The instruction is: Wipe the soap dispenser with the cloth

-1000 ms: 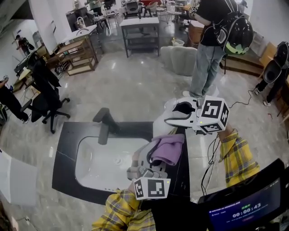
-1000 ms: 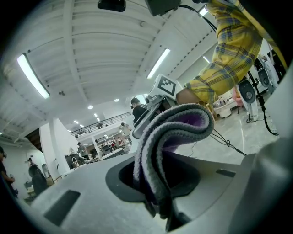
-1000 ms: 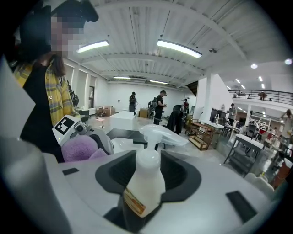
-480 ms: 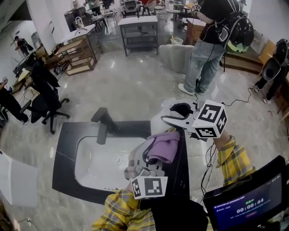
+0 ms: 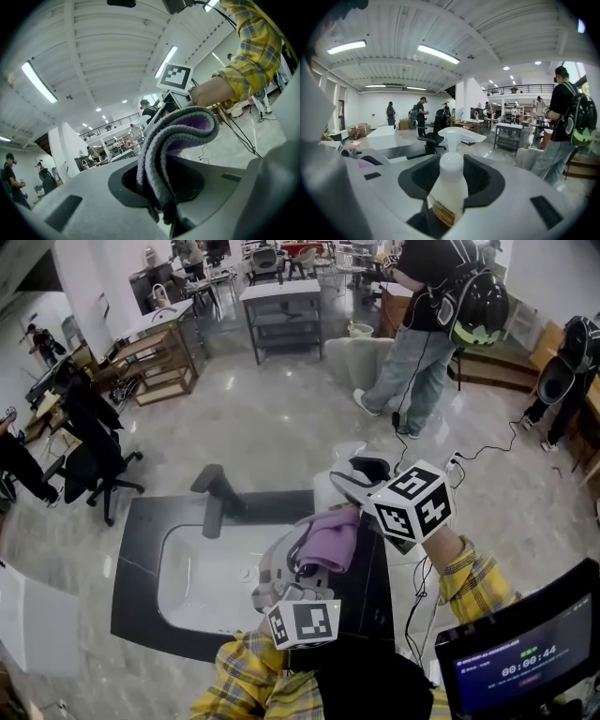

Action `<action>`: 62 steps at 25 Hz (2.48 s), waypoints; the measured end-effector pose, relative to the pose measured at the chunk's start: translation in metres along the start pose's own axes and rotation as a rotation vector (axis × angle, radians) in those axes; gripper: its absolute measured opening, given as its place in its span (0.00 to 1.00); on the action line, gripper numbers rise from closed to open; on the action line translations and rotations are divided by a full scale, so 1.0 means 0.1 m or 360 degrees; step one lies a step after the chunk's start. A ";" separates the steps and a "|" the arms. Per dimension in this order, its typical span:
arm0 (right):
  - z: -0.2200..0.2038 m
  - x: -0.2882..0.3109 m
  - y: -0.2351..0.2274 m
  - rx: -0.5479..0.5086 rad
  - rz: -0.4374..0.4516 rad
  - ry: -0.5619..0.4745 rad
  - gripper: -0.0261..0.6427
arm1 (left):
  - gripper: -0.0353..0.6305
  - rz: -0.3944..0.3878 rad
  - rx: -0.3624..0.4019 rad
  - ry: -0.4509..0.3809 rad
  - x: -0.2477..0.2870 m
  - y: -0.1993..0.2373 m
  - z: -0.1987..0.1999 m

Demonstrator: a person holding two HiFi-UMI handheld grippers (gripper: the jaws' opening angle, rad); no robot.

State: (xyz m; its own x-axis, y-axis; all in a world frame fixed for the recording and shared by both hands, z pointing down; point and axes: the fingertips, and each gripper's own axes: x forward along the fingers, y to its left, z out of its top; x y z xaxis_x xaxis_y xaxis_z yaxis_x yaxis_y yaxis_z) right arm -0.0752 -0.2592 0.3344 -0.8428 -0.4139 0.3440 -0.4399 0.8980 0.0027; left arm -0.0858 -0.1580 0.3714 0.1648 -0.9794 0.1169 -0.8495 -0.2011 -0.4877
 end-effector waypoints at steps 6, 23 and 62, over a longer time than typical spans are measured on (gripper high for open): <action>-0.05 -0.02 0.00 0.0076 -0.0182 -0.0024 0.26 | 0.16 0.0033 0.0032 0.0017 -0.05 0.05 -0.08; 0.02 -0.66 -0.23 0.0376 -0.0235 -0.0315 0.29 | 0.16 0.0092 0.0156 -0.0063 0.03 0.22 0.29; -0.73 -0.97 -0.19 0.0717 -0.0401 -0.0320 0.18 | 0.16 -0.0039 0.0372 0.0087 0.39 -0.13 0.27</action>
State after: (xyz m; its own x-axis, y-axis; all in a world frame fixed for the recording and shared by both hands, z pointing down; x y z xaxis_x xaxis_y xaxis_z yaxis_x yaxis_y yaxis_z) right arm 0.0376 -0.2256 0.3693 -0.7174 -0.6677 0.1987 -0.6877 0.6331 -0.3553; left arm -0.0546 -0.1938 0.3591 0.1508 -0.9730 0.1747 -0.7054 -0.2297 -0.6706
